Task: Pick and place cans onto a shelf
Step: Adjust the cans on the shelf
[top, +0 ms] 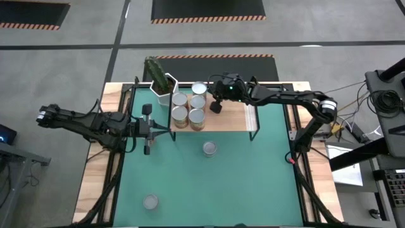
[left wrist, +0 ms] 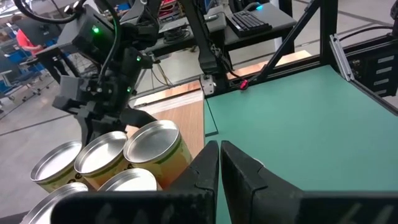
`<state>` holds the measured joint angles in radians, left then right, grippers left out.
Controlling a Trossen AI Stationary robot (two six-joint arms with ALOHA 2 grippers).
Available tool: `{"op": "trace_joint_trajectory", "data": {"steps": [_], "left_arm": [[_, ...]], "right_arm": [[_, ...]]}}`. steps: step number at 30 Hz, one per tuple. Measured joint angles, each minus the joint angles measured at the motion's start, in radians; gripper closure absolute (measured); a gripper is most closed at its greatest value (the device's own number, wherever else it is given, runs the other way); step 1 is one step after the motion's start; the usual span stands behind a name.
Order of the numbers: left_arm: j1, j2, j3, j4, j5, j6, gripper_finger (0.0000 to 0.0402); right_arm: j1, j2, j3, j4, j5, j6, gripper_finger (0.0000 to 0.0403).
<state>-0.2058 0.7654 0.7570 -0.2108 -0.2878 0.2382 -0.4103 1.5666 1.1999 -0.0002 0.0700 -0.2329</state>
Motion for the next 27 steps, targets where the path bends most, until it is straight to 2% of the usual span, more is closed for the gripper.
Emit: {"op": "trace_joint_trajectory", "data": {"steps": [27], "left_arm": [[0.0,0.0,0.0,0.0,0.0,-0.004,0.0402]], "right_arm": [[0.005,0.02,0.012,0.04,-0.003,0.016,0.0394]]}}
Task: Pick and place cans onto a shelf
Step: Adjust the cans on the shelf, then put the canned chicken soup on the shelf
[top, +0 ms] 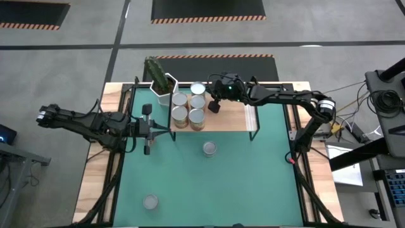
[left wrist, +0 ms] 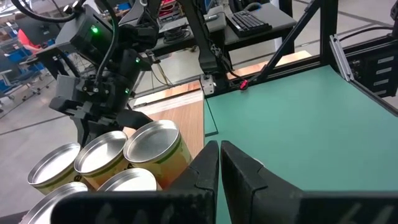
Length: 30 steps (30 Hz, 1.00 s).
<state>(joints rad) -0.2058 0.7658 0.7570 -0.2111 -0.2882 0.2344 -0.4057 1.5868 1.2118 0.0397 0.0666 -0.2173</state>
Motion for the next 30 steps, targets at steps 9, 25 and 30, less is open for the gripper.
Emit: {"op": "trace_joint_trajectory", "data": {"steps": [9,25,30], "left_arm": [[0.0,0.0,0.0,0.0,0.0,-0.004,0.0402],[-0.001,0.0,0.0,0.001,0.0,-0.145,0.0402],[-0.004,0.0,0.0,0.018,0.006,-0.202,0.0402]], "right_arm": [[0.002,-0.008,0.005,-0.025,0.011,-0.005,0.0394],[0.149,-0.233,0.023,-0.243,0.014,0.022,0.0394],[0.295,-0.306,0.004,-0.299,0.013,0.05,0.0394]]}}
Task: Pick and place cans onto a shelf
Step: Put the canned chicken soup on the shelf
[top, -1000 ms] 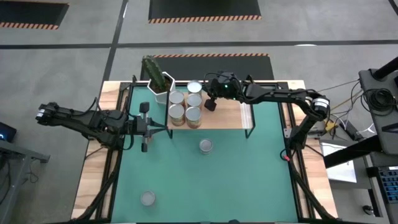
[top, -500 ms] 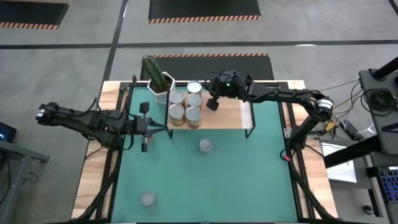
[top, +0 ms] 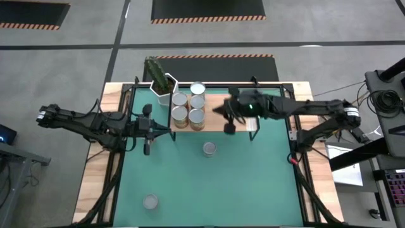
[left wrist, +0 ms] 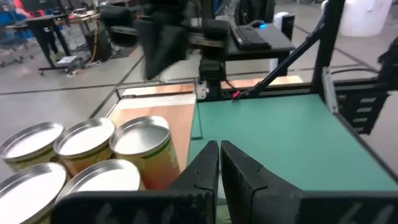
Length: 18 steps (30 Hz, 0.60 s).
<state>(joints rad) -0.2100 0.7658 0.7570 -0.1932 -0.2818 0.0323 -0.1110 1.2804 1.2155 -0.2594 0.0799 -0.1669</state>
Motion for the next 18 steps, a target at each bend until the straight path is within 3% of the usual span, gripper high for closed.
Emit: {"op": "trace_joint_trajectory", "data": {"steps": [11,18], "left_arm": [[-0.026,0.053,0.0,0.026,0.038,-0.027,0.0402],[-0.092,0.084,0.0,0.044,0.038,-0.066,0.0402]], "right_arm": [[0.274,-0.018,-0.089,0.011,0.003,0.157,0.0394],[0.365,0.056,-0.107,0.01,0.149,0.256,0.0394]]}}
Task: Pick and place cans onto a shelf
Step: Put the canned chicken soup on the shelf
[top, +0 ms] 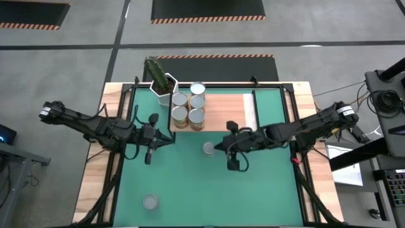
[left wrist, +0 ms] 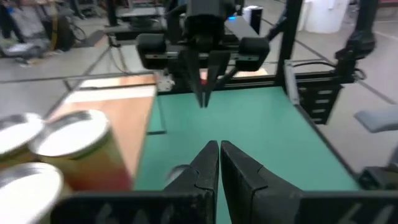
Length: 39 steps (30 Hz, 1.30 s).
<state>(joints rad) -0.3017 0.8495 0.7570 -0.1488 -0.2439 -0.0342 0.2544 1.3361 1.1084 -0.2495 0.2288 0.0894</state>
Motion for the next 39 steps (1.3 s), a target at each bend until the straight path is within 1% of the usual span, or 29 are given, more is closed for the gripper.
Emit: {"op": "trace_joint_trajectory", "data": {"steps": [5,10,12,16,18,20,23,28,30,32,36,39], "left_arm": [[-0.078,0.02,0.0,0.024,0.0,-0.051,0.0402],[-0.174,0.064,0.0,0.061,-0.005,-0.089,0.0402],[-0.208,0.09,0.0,0.078,-0.009,-0.091,0.0402],[-0.256,0.155,0.0,0.142,-0.019,-0.08,0.0402],[-0.266,0.178,0.0,0.17,-0.019,-0.064,0.0402],[-0.269,0.188,0.002,0.171,-0.019,-0.049,0.0402],[-0.268,0.194,0.017,0.171,-0.024,-0.029,0.0402],[-0.268,0.184,0.044,0.165,-0.056,0.014,0.0402],[-0.268,0.18,0.06,0.149,-0.079,0.024,0.0402],[-0.268,0.178,0.079,0.114,-0.11,0.026,0.0402],[-0.268,0.178,0.101,0.07,-0.186,0.03,0.0402],[-0.268,0.178,0.107,0.063,-0.222,0.06,0.0402]], "right_arm": [[0.059,0.061,0.013,-0.019,0.0,0.054,0.0394],[0.111,0.094,0.014,-0.059,0.006,0.126,0.0394],[0.145,0.105,0.009,-0.06,0.076,0.123,0.0394],[0.236,0.12,-0.024,-0.019,0.323,0.087,0.0394],[0.272,0.12,-0.049,-0.001,0.388,0.083,0.0394],[0.295,0.121,-0.086,0.07,0.42,0.082,0.0394],[0.313,0.118,-0.179,0.218,0.424,0.076,0.0394],[0.299,0.132,-0.353,0.501,0.43,0.075,0.0394],[0.292,0.139,-0.404,0.571,0.43,0.076,0.0394],[0.281,0.152,-0.424,0.61,0.429,0.086,0.0394],[0.261,0.185,-0.431,0.602,0.429,0.122,0.0394],[0.24,0.22,-0.417,0.599,0.444,0.168,0.0394]]}}
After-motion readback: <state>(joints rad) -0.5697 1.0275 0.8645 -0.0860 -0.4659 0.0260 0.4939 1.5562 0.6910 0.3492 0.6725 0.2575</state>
